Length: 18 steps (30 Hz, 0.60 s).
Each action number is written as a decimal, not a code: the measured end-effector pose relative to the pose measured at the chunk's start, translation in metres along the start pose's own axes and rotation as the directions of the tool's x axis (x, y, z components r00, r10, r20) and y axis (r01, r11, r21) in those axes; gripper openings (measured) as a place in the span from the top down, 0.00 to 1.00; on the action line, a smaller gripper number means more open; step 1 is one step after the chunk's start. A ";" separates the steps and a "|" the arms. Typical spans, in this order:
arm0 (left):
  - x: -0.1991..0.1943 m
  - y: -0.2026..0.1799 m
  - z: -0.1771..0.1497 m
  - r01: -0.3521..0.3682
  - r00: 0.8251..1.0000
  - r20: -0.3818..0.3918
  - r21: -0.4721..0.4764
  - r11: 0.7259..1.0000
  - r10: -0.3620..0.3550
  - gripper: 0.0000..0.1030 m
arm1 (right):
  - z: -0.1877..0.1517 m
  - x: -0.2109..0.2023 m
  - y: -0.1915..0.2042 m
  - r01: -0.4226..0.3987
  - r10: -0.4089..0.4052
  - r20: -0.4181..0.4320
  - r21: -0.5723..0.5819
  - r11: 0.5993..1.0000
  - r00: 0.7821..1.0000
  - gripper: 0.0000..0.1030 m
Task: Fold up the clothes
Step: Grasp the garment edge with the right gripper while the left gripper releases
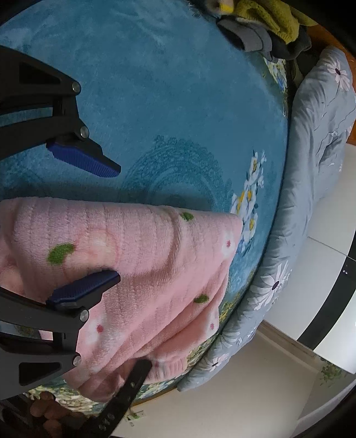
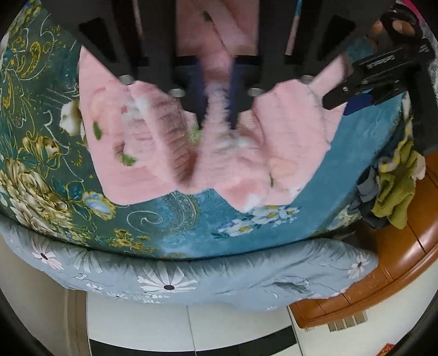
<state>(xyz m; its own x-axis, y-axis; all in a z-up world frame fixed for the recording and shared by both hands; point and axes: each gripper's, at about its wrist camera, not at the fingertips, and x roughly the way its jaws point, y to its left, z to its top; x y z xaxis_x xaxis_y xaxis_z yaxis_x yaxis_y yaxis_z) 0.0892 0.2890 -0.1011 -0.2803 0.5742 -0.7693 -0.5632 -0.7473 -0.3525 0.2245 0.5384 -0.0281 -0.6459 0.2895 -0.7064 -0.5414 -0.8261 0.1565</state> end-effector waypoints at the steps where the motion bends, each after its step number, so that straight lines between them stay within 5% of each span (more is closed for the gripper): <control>1: 0.000 0.001 0.000 0.005 1.000 -0.003 -0.005 1.000 -0.005 0.28 | 0.001 -0.003 -0.004 0.007 -0.007 0.006 0.011 1.000 1.000 0.90; 11: 0.009 0.006 -0.005 0.028 0.999 -0.039 -0.023 0.999 -0.029 0.25 | -0.017 0.011 -0.045 0.058 -0.053 -0.041 0.125 0.991 0.998 0.88; 12: 0.009 0.006 -0.006 0.027 0.999 -0.039 -0.023 0.999 -0.028 0.25 | -0.017 0.008 -0.044 0.050 -0.047 -0.028 0.121 0.991 0.998 0.85; 14: 0.010 0.007 -0.006 0.022 0.999 -0.040 -0.027 0.999 -0.023 0.24 | -0.017 0.003 -0.040 0.040 -0.039 -0.013 0.112 0.993 0.999 0.59; 18: 0.010 0.008 -0.007 0.019 0.999 -0.038 -0.030 0.999 -0.020 0.24 | -0.027 -0.009 -0.040 0.030 -0.026 -0.033 0.107 0.994 0.999 0.52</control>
